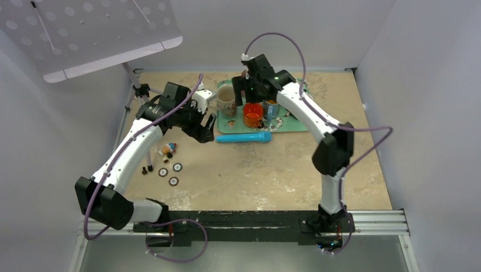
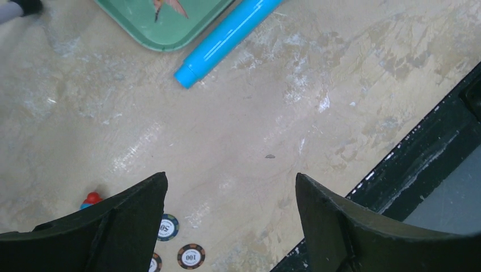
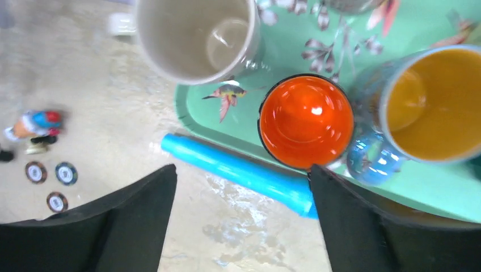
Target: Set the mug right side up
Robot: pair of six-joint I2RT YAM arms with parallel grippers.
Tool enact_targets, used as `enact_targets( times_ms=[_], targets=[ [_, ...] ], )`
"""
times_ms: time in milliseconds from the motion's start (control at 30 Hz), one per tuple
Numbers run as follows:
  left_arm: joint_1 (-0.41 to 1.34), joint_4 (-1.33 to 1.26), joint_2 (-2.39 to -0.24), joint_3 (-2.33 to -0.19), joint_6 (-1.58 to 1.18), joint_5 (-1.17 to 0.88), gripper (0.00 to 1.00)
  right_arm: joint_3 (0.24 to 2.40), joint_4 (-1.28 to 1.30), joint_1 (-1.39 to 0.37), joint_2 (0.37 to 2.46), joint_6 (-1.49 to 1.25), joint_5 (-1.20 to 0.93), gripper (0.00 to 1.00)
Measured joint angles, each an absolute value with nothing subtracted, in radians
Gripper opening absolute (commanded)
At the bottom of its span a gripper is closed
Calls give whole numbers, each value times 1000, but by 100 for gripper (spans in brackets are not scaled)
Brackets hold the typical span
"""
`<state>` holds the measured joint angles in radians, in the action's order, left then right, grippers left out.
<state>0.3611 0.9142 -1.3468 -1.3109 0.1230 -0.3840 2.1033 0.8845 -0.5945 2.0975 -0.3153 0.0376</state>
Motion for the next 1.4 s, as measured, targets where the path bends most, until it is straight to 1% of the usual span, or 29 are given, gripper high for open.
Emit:
enact_targets(
  times_ms=[100, 200, 300, 367, 400, 433, 467, 600, 700, 767, 833, 1033, 1200, 1400],
  targets=[
    [361, 887, -1304, -1295, 128, -340, 87, 1870, 754, -593, 1826, -302, 79, 98],
    [361, 828, -1201, -1230, 125, -233, 88, 1612, 582, -568, 1533, -293, 132, 98],
    [354, 798, -1081, -1159, 147, -128, 90, 1356, 423, -443, 1262, -293, 174, 98],
    [345, 785, -1013, -1116, 168, -79, 91, 1224, 334, -347, 1155, -291, 212, 98],
    [338, 780, -974, -1089, 178, -61, 93, 1154, 297, -300, 1109, -289, 233, 98],
    [331, 774, -931, -1056, 185, -47, 99, 1082, 262, -260, 1069, -286, 245, 98],
    [325, 767, -876, -1011, 194, -36, 100, 1002, 229, -228, 1031, -278, 253, 99],
    [321, 694, -667, -820, 220, -13, 100, 795, 152, -201, 948, -255, 299, 99],
    [321, 582, -517, -657, 233, 22, 100, 606, 75, -200, 824, -242, 337, 98],
    [321, 507, -483, -584, 231, 52, 100, 541, 40, -200, 764, -250, 365, 98],
    [321, 442, -502, -540, 223, 85, 100, 467, 5, -200, 684, -283, 425, 98],
    [318, 252, -501, -383, 178, 185, 100, 368, -47, -200, 560, -382, 565, 98],
    [315, 115, -502, -280, 164, 250, 100, 338, -65, -200, 532, -424, 608, 97],
    [315, 96, -500, -256, 88, 299, 100, 338, -72, -200, 551, -449, 618, 96]
  ],
)
